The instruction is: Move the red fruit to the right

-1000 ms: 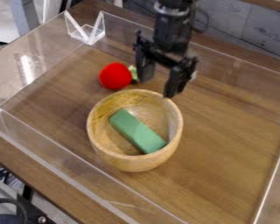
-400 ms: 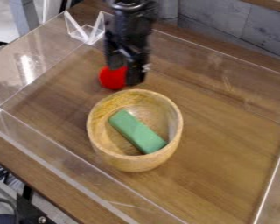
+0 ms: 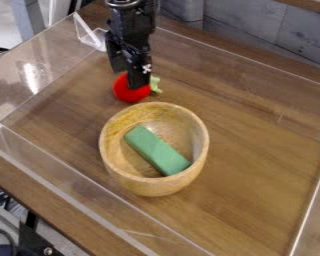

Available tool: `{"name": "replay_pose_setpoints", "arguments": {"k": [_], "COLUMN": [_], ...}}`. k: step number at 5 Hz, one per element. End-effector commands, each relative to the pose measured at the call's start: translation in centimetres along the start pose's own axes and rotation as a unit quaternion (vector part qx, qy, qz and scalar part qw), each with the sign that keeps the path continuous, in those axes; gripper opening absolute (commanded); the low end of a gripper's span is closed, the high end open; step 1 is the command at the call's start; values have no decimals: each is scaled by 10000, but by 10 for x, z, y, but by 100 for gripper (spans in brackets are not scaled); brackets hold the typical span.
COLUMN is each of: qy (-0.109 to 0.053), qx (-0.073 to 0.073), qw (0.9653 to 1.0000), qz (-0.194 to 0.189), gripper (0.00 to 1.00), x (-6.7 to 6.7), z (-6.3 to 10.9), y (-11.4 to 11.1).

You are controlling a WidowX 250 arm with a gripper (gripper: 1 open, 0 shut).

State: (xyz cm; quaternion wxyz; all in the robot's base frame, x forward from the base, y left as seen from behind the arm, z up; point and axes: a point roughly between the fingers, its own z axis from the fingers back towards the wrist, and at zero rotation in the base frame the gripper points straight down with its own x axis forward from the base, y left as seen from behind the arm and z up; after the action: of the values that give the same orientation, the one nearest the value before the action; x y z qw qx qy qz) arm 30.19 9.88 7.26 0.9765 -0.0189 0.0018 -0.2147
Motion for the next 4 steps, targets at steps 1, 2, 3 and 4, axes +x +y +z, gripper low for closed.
{"name": "replay_pose_setpoints", "arguments": {"k": [1,2,3,4], "qy": [-291,-374,-434,-478], "qx": [183,187,172,148], "qw": [9994,9991,9989,9987], "qz": [-9,-10,-51,-54], "gripper": [100,100,100,100], "x": [7,10,8,5], "z": [9,3,-9,-20], "y": [11,13,15,18]}}
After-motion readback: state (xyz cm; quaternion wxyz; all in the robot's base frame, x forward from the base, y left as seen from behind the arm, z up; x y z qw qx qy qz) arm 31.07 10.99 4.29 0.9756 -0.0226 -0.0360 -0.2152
